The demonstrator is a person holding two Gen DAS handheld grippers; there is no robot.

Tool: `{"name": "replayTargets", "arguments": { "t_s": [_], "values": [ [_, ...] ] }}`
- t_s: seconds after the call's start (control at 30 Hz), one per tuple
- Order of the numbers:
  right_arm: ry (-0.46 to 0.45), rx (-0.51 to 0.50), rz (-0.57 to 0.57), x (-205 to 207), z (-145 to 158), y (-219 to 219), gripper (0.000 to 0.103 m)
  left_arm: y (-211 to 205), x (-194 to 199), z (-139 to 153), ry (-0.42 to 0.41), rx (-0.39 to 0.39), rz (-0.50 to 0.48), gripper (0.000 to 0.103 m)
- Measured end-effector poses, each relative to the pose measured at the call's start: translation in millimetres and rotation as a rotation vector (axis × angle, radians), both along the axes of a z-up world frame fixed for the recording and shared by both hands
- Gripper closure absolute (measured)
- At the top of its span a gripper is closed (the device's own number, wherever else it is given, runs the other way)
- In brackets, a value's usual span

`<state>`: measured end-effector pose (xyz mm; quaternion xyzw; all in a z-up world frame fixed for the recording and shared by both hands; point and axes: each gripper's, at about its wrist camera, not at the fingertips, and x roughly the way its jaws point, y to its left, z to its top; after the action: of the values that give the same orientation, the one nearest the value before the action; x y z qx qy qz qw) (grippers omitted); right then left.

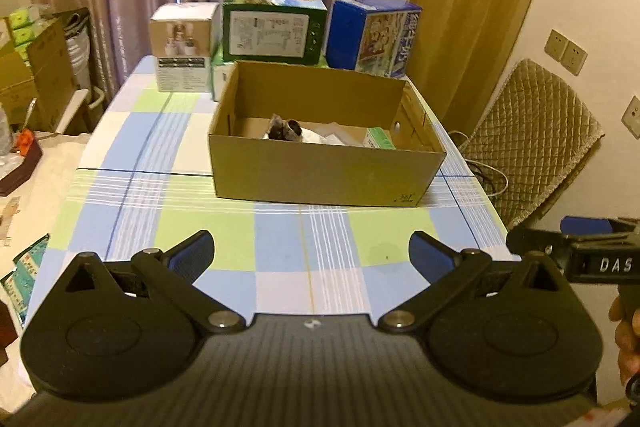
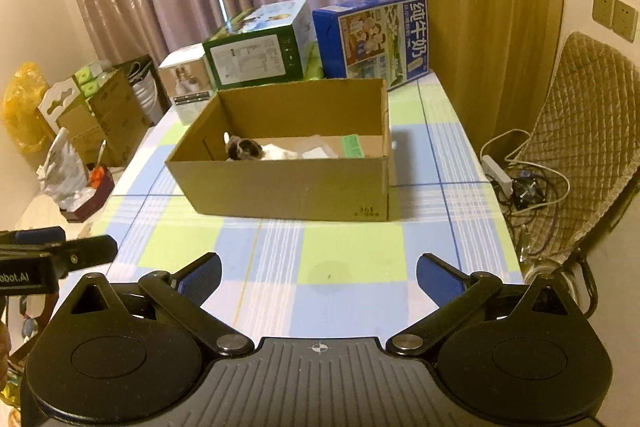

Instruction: Organize objects

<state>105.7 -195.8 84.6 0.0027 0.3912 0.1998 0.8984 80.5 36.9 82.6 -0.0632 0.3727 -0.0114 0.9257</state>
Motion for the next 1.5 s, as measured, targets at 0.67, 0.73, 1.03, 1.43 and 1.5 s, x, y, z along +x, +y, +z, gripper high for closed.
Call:
{"name": "replayTargets", "arguments": {
  "t_s": [0.67, 0.73, 1.03, 1.43, 1.5],
  "values": [
    [-0.009, -0.003, 0.013, -32, 1, 7, 0.002, -6, -34, -4, -0.001, 0.035, -0.009, 0.001],
    [-0.007, -0.004, 0.014, -32, 1, 8, 0.002, -5, -35, -3, -0.003, 0.031, -0.008, 0.001],
    [0.0, -0.003, 0.007, -30, -3, 7, 0.002, -6, -32, -4, -0.004, 0.032, -0.013, 0.001],
    [0.004, 0.002, 0.005, -31, -4, 5, 0.002, -5, -31, -7, 0.006, 0.009, -0.019, 0.001],
    [0.005, 0.004, 0.005, -31, -5, 4, 0.002, -5, -32, -6, 0.002, -0.003, -0.019, 0.001]
  ]
}}
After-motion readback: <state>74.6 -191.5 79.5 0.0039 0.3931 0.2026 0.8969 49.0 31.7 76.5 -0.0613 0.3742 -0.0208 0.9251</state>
